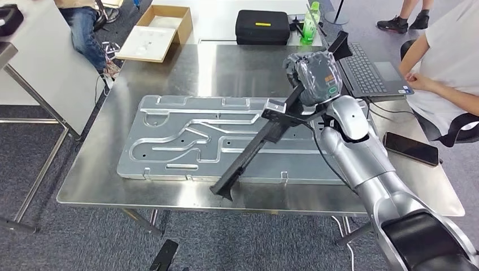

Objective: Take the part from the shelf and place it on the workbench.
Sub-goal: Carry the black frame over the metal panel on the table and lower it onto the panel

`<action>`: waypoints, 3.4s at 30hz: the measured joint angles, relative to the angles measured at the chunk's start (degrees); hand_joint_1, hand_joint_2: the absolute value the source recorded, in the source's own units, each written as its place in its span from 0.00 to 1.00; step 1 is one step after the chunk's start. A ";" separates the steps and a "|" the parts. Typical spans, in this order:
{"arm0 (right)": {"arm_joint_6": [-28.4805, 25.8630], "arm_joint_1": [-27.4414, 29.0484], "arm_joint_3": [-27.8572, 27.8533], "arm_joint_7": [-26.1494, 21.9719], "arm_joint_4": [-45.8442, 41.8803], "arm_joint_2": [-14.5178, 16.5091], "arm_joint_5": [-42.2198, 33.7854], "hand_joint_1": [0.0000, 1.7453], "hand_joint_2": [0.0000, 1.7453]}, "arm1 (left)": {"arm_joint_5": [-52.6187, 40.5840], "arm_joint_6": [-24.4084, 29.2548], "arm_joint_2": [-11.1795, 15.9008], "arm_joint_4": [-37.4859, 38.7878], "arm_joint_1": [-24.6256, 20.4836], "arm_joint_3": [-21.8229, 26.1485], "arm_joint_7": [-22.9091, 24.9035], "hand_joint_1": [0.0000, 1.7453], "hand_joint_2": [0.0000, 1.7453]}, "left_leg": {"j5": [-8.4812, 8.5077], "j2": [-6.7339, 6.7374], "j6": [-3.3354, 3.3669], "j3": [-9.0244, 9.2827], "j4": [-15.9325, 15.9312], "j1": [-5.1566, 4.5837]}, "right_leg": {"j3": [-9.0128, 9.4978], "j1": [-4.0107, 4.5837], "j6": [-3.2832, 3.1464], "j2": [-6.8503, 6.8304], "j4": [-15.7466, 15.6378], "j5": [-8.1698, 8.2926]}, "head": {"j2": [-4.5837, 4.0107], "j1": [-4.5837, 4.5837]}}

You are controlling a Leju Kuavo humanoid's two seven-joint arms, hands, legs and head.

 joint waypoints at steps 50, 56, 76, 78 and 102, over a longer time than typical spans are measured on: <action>6.23 -1.30 -0.89 -0.85 -0.38 0.03 -0.15 0.00 1.00 | 0.26 -4.07 -0.87 0.00 0.08 -0.26 0.49 0.00 0.00 | -2.44 -0.16 -1.35 -4.34 6.35 0.18 | 0.92 -0.37 -0.94 -0.21 0.04 -1.00 | 0.00 0.08; 6.95 -1.53 -0.89 -0.81 0.07 0.04 -0.85 0.00 1.00 | 0.14 -2.75 -0.88 0.00 0.15 -0.25 1.50 0.00 0.00 | -1.80 -0.13 -1.32 -5.62 9.93 0.36 | 1.09 -0.30 -1.05 -0.20 0.07 -1.06 | 0.00 0.08; 12.39 -4.15 -0.94 3.48 4.30 0.10 -6.71 0.00 1.00 | 0.17 -1.99 -1.19 0.00 -0.04 -0.07 0.91 0.00 0.00 | 0.53 -0.24 0.20 -0.64 0.10 -0.30 | 0.13 -0.02 0.51 -0.27 0.36 -0.72 | 0.00 0.09; 13.87 -4.50 -1.29 4.96 5.12 0.31 -8.94 0.00 1.00 | 0.23 -1.83 -1.16 0.00 0.01 -0.01 0.84 0.00 0.00 | -0.02 -0.20 -0.33 -0.87 0.57 -0.30 | 0.29 -0.33 -0.09 -0.33 0.09 -0.55 | 0.00 0.09; 15.92 -8.52 -6.47 5.87 15.08 2.77 -17.77 0.00 0.00 | 0.60 -1.52 -1.02 0.00 0.08 0.26 0.67 0.00 0.00 | 0.61 -0.28 1.01 -0.33 -0.26 0.41 | -3.67 -0.42 1.40 -0.38 7.77 -2.53 | 0.00 0.06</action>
